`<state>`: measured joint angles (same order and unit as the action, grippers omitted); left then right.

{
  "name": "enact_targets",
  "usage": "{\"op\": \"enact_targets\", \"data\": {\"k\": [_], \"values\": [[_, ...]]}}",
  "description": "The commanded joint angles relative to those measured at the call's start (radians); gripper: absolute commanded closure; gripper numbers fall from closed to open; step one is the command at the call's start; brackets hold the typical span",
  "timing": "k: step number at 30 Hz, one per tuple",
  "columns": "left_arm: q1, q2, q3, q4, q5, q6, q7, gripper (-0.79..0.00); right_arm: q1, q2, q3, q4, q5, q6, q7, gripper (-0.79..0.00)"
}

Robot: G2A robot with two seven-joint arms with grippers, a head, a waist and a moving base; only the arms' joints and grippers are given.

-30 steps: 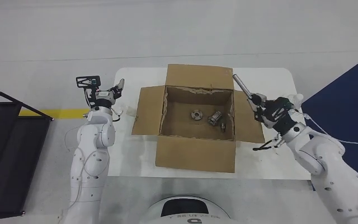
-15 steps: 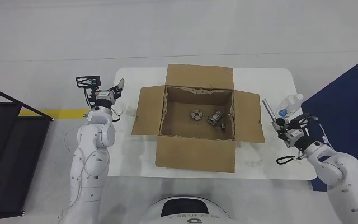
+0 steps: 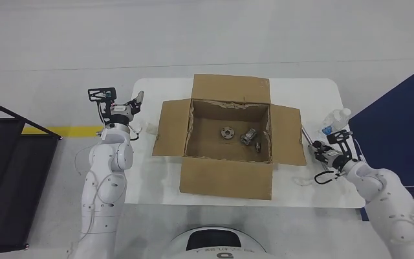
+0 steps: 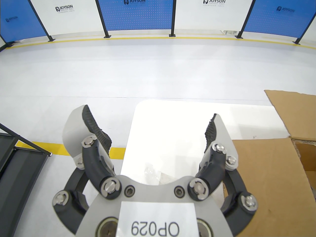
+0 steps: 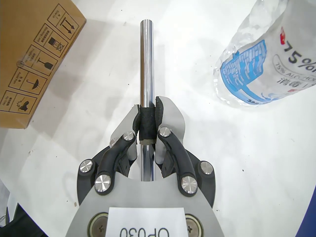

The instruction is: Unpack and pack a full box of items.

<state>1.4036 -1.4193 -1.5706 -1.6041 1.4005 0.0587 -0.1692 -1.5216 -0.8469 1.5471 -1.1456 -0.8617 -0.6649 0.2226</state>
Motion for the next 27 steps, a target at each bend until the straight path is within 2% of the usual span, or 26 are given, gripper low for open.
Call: {"op": "enact_targets", "data": {"k": [1, 3, 5, 12, 18, 22, 27], "values": [[0.000, 0.000, 0.000, 0.000, 0.000, 0.000, 0.000, -0.785, 0.014, -0.002, -0.007, 0.019, -0.006, -0.001, 0.004, 0.000], [0.000, 0.000, 0.000, 0.000, 0.000, 0.000, 0.000, -0.785, 0.023, -0.003, -0.013, 0.032, -0.015, -0.001, 0.007, -0.015], [0.000, 0.000, 0.000, 0.000, 0.000, 0.000, 0.000, -0.785, 0.029, -0.004, -0.020, 0.043, -0.024, -0.003, 0.011, -0.089], [0.000, 0.000, 0.000, 0.000, 0.000, 0.000, 0.000, -0.785, 0.040, -0.007, -0.028, 0.072, -0.036, -0.012, 0.005, -0.182], [0.000, 0.000, 0.000, 0.000, 0.000, 0.000, 0.000, -0.785, -0.003, -0.003, 0.004, 0.048, -0.049, -0.014, -0.052, -0.231], [0.000, 0.000, 0.000, 0.000, 0.000, 0.000, 0.000, -0.785, -0.032, -0.001, 0.019, 0.023, -0.049, -0.005, -0.055, -0.296], [0.000, 0.000, 0.000, 0.000, 0.000, 0.000, 0.000, -0.785, -0.060, -0.001, 0.033, -0.011, -0.054, 0.017, -0.058, -0.283]]}}
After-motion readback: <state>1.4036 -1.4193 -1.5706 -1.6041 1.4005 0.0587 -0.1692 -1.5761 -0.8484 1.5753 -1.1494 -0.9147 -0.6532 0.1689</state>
